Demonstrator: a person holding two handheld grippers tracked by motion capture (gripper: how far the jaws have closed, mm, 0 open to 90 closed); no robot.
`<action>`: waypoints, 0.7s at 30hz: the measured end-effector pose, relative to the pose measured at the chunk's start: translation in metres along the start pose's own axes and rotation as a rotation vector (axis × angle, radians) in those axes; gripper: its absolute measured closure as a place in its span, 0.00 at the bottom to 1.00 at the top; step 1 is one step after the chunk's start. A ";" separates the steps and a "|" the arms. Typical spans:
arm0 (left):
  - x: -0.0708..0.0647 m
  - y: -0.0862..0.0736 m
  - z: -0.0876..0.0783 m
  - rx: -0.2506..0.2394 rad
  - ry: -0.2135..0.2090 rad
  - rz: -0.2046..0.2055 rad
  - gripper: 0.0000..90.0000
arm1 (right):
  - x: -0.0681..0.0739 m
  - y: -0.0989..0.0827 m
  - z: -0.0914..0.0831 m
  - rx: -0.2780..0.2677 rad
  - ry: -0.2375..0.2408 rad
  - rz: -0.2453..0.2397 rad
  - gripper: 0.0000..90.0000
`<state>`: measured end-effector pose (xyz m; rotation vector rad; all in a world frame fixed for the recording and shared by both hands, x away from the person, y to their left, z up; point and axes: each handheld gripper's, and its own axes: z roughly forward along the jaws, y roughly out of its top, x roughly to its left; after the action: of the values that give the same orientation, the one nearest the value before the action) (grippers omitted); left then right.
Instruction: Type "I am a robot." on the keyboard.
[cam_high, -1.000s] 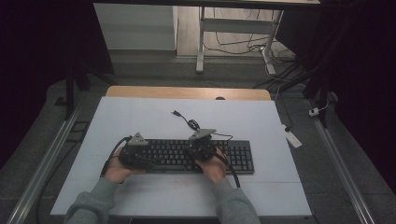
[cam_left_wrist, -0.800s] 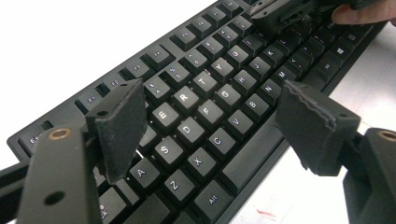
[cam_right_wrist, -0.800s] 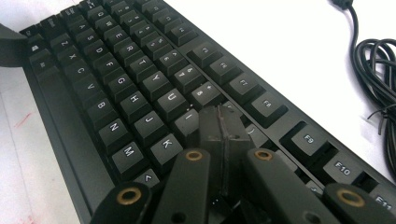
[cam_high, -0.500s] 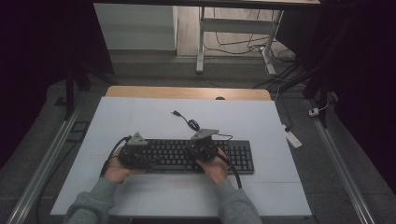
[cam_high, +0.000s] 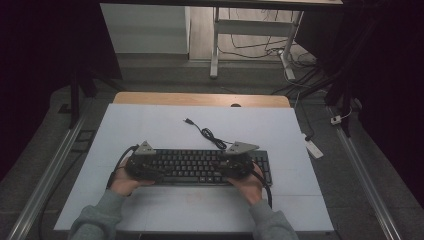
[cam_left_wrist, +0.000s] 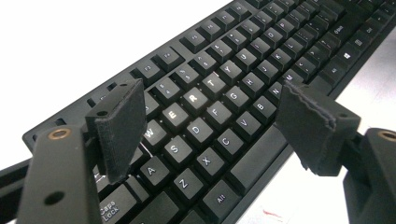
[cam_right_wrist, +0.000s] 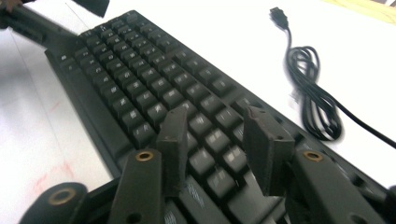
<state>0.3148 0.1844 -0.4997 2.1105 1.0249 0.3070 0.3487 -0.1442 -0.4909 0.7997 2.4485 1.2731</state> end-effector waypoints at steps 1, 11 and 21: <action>0.000 0.000 0.000 -0.001 0.001 -0.002 0.28 | -0.001 -0.002 -0.004 -0.004 -0.004 0.005 0.65; 0.002 0.000 -0.001 -0.009 0.008 -0.011 0.29 | -0.011 -0.017 -0.025 -0.027 -0.016 0.025 0.61; 0.003 0.000 -0.002 -0.028 0.006 -0.028 0.33 | -0.010 -0.018 -0.024 -0.031 -0.016 0.019 0.60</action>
<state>0.3157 0.1876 -0.4986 2.0692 1.0471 0.3121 0.3393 -0.1747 -0.4913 0.8234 2.4081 1.3029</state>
